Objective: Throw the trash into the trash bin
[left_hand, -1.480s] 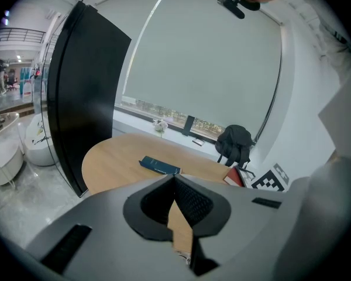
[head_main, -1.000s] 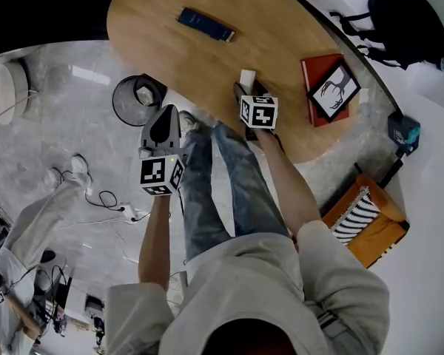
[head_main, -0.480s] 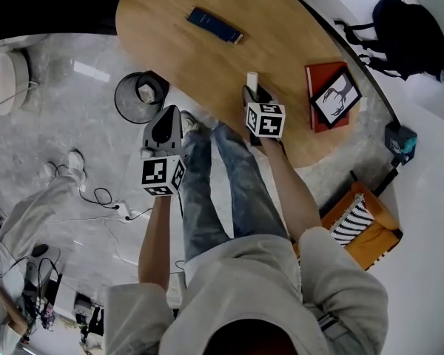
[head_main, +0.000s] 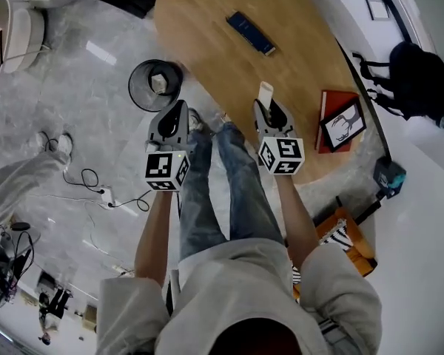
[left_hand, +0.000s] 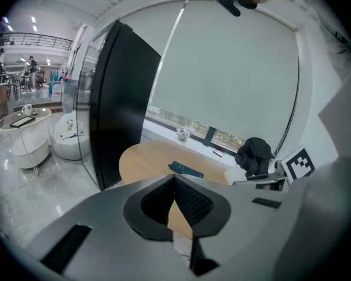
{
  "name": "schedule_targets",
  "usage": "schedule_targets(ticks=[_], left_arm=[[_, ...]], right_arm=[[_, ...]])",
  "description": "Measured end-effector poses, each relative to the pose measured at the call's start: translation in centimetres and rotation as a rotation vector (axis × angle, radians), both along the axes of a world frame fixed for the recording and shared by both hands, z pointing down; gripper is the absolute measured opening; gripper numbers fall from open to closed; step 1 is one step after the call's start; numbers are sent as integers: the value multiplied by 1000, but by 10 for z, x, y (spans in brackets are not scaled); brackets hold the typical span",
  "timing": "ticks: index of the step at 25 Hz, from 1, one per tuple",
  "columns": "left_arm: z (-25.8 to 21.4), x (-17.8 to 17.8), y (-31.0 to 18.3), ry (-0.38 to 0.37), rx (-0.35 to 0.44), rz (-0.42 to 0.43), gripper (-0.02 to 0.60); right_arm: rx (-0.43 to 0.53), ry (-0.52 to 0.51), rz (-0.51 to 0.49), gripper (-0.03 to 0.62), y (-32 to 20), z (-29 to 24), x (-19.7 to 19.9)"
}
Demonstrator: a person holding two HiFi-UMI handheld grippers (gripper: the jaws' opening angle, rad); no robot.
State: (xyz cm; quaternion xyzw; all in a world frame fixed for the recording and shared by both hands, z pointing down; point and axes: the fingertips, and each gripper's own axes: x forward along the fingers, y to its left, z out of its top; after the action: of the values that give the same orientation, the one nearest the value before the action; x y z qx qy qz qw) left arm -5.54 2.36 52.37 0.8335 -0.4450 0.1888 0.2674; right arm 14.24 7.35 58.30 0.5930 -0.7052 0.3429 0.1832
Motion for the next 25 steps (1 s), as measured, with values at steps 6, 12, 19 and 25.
schedule_targets(ticks=[6, 12, 19, 25], left_arm=[[-1, -43, 1, -3, 9, -121, 18], [-1, -90, 13, -16, 11, -239, 18], [-2, -155, 29, -36, 16, -397, 18], [-1, -203, 45, -46, 17, -531, 18]], right_arm=[[47, 14, -104, 160, -24, -19, -27], [49, 10, -235, 160, -40, -17, -72], [48, -8, -421, 158, -51, -13, -149], [49, -33, -589, 158, -53, -11, -218]])
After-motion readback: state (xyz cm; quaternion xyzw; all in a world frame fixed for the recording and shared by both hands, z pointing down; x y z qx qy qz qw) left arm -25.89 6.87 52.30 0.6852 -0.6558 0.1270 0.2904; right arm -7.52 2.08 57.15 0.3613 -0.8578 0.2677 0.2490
